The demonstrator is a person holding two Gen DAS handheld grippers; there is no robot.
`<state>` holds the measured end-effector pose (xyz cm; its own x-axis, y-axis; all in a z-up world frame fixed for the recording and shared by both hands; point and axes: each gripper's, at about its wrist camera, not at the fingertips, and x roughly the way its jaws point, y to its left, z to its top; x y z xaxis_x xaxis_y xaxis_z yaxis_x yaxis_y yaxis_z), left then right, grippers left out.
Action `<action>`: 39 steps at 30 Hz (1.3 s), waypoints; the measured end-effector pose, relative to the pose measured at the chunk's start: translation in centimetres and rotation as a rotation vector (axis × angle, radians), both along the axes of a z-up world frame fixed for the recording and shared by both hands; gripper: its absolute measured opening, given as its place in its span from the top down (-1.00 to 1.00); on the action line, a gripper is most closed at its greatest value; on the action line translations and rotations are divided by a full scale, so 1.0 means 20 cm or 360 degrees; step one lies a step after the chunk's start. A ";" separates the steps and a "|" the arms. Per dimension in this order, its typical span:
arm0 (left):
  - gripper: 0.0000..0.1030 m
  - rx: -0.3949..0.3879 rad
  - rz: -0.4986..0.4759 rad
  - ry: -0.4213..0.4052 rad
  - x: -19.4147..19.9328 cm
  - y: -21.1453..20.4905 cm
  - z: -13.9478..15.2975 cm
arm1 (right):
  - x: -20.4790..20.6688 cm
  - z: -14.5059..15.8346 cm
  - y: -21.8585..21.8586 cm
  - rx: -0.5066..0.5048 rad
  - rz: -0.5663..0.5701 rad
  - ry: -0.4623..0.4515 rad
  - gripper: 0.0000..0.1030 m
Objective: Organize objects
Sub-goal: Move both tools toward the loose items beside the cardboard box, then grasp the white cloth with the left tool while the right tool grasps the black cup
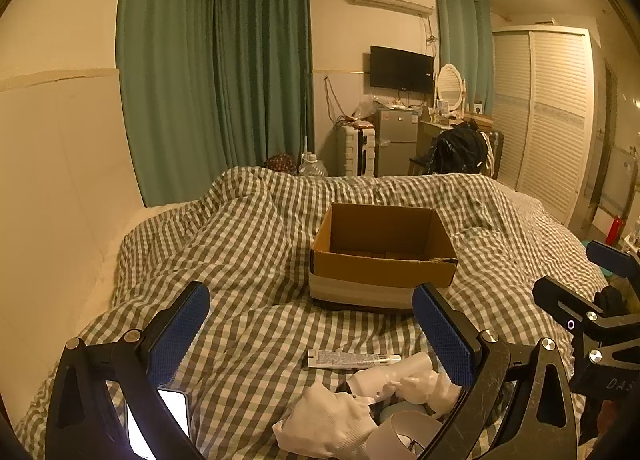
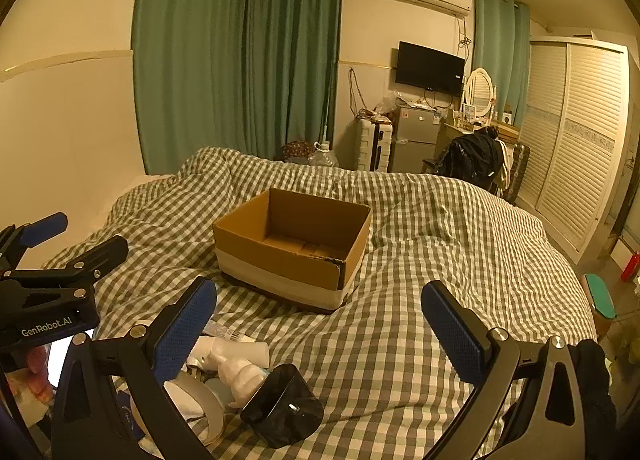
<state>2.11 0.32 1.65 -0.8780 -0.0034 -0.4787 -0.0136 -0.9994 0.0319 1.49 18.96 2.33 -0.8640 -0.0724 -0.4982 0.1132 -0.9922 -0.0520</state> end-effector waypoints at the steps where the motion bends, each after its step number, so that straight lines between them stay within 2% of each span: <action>1: -1.00 -0.0003 -0.0006 -0.0002 0.01 0.00 0.00 | 0.01 0.00 0.00 -0.0004 0.0015 -0.0002 -0.99; 17: -1.00 -0.0037 0.0024 -0.0170 0.08 -0.08 -0.15 | 0.07 -0.05 -0.04 0.0019 0.0125 -0.0121 -0.99; 22: -1.00 -0.0049 0.0041 -0.0271 0.08 -0.13 -0.26 | 0.04 -0.16 -0.05 0.0032 0.0131 -0.0225 -1.00; 28: -1.00 -0.0041 -0.0010 -0.0399 0.05 -0.12 -0.40 | -0.01 -0.34 -0.07 0.0064 0.0131 -0.0386 -1.00; 34: -1.00 -0.0031 -0.0029 -0.0493 0.00 -0.11 -0.53 | -0.05 -0.47 -0.10 0.0080 0.0159 -0.0475 -1.00; 39: -1.00 0.0091 -0.0063 -0.0604 -0.08 -0.13 -0.62 | -0.08 -0.54 -0.09 0.0098 0.0135 -0.0532 -0.99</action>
<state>0.57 -2.36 -10.79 -0.6372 0.0632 -0.7681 -0.0525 -0.9979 -0.0385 -0.15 17.06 -8.45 -0.6443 -0.0983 -0.7584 0.2162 -0.9747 -0.0573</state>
